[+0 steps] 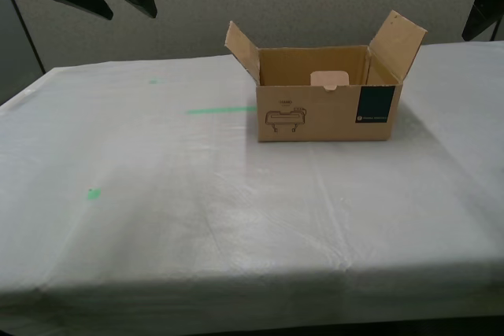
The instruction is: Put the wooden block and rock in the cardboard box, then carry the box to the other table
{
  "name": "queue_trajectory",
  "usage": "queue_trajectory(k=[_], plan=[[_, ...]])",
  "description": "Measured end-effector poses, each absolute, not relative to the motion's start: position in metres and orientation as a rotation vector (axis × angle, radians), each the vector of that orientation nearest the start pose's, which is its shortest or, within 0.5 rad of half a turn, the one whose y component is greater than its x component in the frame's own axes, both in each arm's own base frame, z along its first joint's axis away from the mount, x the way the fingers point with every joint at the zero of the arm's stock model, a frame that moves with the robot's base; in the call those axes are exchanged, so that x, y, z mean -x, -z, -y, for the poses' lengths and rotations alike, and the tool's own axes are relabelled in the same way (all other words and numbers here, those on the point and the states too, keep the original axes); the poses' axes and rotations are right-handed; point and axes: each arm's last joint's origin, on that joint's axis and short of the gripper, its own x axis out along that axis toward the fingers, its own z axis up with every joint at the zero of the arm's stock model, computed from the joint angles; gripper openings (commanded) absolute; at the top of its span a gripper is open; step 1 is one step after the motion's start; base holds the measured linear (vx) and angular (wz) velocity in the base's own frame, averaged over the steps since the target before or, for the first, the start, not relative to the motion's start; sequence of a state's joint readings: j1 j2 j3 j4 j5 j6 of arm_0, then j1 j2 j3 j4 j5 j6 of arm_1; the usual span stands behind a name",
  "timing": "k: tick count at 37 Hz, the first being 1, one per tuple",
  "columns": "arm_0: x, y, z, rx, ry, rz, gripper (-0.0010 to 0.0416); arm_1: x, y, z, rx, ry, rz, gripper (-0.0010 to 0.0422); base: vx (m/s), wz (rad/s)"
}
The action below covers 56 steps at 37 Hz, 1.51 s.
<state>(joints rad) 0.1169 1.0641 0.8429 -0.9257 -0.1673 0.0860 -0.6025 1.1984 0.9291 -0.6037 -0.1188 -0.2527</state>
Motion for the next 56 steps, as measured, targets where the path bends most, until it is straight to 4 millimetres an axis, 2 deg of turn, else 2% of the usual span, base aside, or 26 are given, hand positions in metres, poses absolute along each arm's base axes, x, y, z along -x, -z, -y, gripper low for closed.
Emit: queue_trajectory(k=[56], plan=[[-0.1820,-0.2514,-0.0262,-0.105,-0.202,-1.160,0.0390,-0.1981,-0.2681,0.1321,-0.077,0.343,-0.871,0.0295,0.000,0.000]])
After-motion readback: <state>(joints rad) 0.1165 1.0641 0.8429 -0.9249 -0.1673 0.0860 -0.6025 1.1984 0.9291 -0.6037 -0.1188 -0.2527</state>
